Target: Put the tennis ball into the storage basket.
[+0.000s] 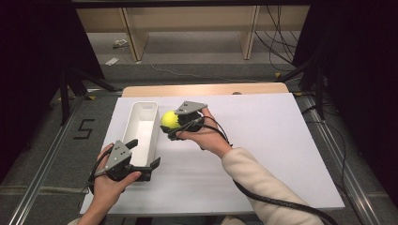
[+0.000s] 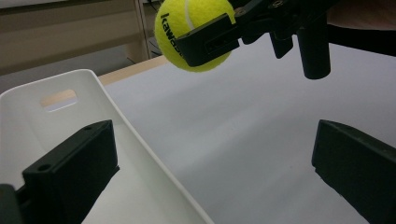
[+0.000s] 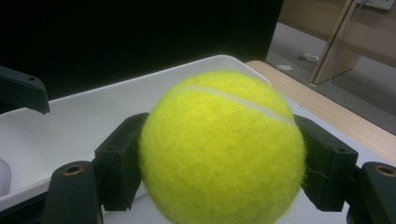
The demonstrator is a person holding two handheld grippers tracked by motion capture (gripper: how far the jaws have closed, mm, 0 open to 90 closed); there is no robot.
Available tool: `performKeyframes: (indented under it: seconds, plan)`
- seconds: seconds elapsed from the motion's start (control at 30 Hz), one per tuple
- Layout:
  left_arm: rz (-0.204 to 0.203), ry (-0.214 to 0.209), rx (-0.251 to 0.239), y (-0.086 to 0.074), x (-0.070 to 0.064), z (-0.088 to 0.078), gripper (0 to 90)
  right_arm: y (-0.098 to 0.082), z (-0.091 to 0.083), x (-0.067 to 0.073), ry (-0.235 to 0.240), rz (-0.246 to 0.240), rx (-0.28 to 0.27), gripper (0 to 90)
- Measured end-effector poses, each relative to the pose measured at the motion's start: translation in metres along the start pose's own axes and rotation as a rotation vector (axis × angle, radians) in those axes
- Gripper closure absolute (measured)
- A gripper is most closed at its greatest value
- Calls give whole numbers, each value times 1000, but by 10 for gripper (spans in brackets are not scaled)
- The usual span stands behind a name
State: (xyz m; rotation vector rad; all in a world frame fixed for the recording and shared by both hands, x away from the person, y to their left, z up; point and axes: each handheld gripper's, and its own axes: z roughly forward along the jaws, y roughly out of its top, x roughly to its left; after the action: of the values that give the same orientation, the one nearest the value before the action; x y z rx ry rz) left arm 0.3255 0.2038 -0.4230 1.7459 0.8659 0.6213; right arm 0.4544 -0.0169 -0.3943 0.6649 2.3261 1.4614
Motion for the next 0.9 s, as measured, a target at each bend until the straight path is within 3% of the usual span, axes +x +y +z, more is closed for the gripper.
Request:
performKeyframes:
  seconds: [0.9]
  plan:
    - [3,-3,-3,0,0,-1,0,9,10,5,20,-12,1,269]
